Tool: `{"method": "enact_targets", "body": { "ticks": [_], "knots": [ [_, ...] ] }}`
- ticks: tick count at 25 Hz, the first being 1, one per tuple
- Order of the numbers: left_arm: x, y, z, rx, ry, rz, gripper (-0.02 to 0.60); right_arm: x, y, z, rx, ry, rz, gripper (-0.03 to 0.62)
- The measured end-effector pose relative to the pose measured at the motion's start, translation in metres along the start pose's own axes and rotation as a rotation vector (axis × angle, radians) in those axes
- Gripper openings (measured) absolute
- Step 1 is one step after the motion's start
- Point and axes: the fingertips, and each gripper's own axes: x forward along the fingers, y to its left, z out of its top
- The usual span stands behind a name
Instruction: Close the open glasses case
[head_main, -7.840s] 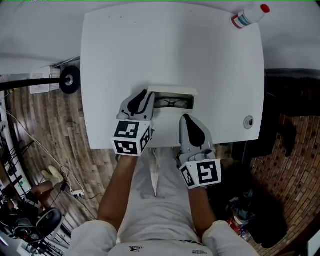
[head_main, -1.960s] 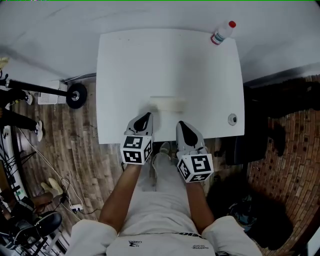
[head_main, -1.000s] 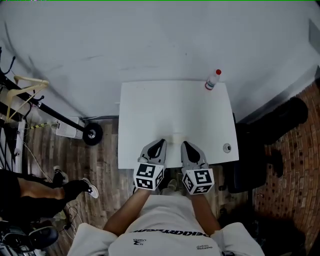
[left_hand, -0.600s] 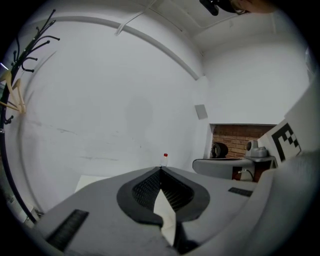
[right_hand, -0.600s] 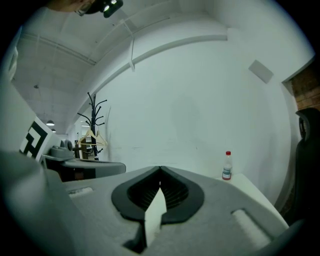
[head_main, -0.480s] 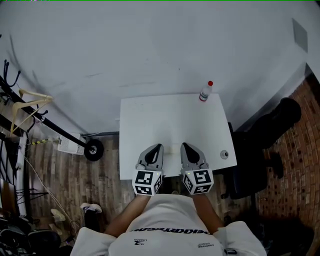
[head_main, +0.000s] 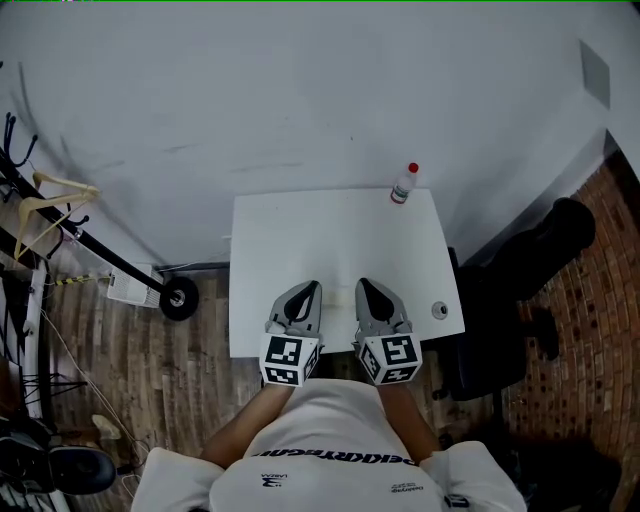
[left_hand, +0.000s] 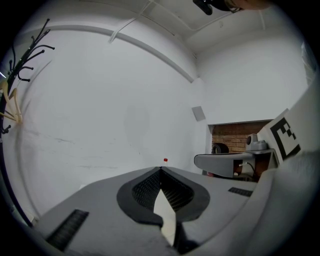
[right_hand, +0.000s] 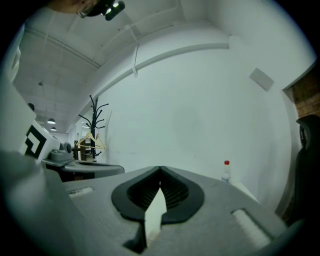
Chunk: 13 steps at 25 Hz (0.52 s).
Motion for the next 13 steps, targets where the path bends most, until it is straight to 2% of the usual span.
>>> {"method": "enact_targets", "body": {
  "ticks": [13],
  "knots": [
    [0.0029, 0.0087, -0.0048, -0.020, -0.006, 0.039, -0.003, 0.0060, -0.0009, -0.0050, -0.004, 0.002, 0.025, -0.002]
  ]
}}
